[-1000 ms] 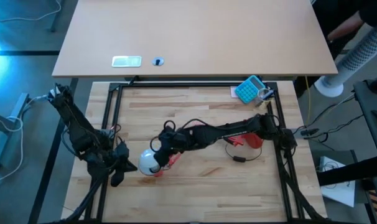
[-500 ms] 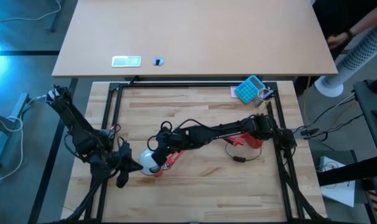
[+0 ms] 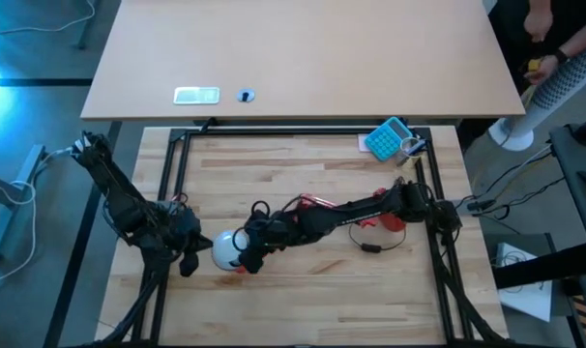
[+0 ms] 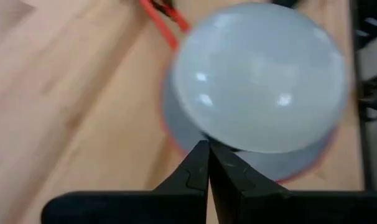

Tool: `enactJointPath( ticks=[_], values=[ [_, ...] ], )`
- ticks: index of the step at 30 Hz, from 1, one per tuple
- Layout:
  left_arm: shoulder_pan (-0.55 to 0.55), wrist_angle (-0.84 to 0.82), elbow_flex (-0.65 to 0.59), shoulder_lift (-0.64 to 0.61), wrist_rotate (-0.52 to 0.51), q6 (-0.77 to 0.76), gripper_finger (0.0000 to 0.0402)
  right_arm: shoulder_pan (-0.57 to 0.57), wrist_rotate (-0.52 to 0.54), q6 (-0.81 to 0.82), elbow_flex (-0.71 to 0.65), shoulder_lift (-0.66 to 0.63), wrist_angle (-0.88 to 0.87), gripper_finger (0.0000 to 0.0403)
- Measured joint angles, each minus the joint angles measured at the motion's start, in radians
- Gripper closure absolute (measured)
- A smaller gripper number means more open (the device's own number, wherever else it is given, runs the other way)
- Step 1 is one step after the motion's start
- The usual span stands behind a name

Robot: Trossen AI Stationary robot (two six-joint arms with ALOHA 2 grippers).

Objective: Screw lightbulb
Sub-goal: Insert the lightbulb into the orange desk lamp

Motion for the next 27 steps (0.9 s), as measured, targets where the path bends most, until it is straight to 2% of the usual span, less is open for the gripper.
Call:
enactJointPath(
  ticks=[3, 9, 17, 22, 27],
  values=[
    [0.006, -0.023, 0.000, -0.029, 0.013, -0.005, 0.0401, 0.007, 0.000, 0.001, 0.000, -0.012, -0.031, 0.0403],
    [-0.007, -0.010, 0.015, -0.052, 0.116, -0.022, 0.0401, -0.025, 0.015, -0.020, 0.001, -0.022, -0.065, 0.0403],
    [-0.034, 0.212, 0.021, 0.036, 0.067, 0.037, 0.0401, -0.082, 0.022, -0.084, 0.000, 0.006, -0.017, 0.0403],
    [-0.032, 0.218, 0.019, 0.097, 0.063, 0.028, 0.0401, -0.088, 0.020, -0.086, 0.000, 0.006, 0.022, 0.0403],
    [-0.032, 0.218, 0.019, 0.104, 0.061, 0.026, 0.0401, -0.084, -0.025, -0.086, 0.000, 0.006, 0.030, 0.0403]
  ],
)
